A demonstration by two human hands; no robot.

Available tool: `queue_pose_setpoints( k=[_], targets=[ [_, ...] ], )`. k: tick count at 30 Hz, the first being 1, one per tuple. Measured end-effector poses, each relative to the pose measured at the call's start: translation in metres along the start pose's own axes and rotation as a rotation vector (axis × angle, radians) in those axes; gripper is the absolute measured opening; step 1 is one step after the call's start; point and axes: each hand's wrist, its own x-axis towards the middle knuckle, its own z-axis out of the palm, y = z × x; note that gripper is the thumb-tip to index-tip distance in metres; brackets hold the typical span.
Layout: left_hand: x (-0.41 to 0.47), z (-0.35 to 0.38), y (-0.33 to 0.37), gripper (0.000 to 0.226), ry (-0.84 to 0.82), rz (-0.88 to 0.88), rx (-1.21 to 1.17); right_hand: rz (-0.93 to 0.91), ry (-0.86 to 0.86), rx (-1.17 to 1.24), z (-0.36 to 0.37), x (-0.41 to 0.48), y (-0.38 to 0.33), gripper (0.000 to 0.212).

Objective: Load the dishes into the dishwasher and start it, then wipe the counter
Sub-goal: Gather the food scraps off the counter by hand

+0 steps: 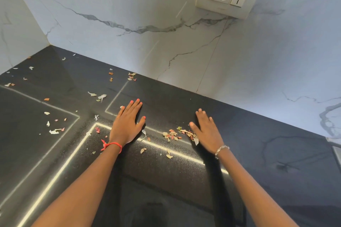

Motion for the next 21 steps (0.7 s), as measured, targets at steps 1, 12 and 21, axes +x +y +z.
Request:
queue_pose_setpoints(
  k=[1,12,21],
  targets=[
    [0.0,0.0,0.0,0.081,0.0,0.0,0.001,-0.026,0.03,-0.01,0.008,-0.005,-0.008,0.089],
    [0.0,0.001,-0.001,0.08,0.001,0.007,-0.003,-0.139,0.002,0.316,0.022,-0.007,-0.047,0.056],
    [-0.001,0.001,-0.001,0.08,0.002,0.021,0.0,-0.447,-0.128,0.149,0.056,-0.027,-0.095,0.074]
  ],
)
